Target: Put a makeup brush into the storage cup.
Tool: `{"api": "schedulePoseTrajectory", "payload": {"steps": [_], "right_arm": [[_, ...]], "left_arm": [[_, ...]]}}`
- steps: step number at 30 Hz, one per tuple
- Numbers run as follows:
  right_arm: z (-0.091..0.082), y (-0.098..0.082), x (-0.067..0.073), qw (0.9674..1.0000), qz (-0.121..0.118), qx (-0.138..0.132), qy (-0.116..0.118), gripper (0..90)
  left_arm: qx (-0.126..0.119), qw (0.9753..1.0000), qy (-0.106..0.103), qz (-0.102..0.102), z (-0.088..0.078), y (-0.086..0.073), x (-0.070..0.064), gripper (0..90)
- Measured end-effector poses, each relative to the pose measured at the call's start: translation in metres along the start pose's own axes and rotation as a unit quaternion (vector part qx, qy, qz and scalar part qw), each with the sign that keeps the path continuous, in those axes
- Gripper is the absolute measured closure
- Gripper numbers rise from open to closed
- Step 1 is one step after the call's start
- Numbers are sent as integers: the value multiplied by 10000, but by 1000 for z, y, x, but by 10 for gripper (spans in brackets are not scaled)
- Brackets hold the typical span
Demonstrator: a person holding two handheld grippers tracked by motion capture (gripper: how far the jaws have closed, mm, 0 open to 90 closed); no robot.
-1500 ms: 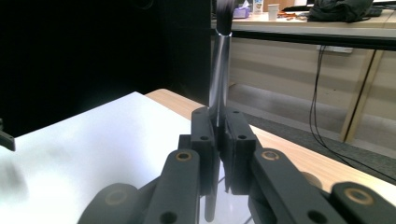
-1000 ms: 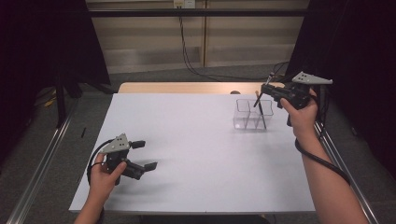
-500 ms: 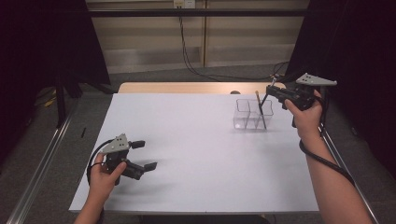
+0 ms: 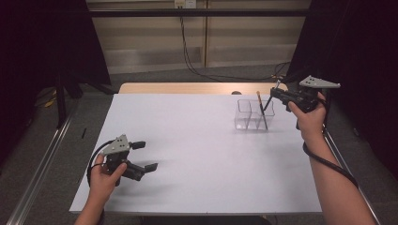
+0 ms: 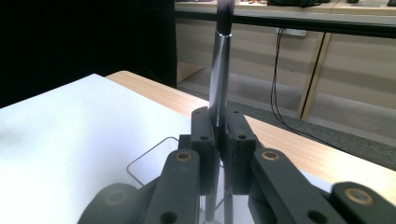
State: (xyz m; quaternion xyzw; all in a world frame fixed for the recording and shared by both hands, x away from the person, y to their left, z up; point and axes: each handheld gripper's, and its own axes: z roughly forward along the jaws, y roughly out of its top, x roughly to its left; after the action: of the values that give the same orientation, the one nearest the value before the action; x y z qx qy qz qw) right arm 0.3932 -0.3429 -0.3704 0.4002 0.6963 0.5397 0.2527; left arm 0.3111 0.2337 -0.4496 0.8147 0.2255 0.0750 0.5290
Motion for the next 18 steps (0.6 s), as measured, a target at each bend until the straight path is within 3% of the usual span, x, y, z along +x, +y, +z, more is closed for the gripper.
{"api": "schedulePoseTrajectory", "payload": {"steps": [18], "right_arm": [[3,-4,0,9998,-86,144,-65,845]], "left_arm": [[12,10000,-14,7,1,0,0,6]]}}
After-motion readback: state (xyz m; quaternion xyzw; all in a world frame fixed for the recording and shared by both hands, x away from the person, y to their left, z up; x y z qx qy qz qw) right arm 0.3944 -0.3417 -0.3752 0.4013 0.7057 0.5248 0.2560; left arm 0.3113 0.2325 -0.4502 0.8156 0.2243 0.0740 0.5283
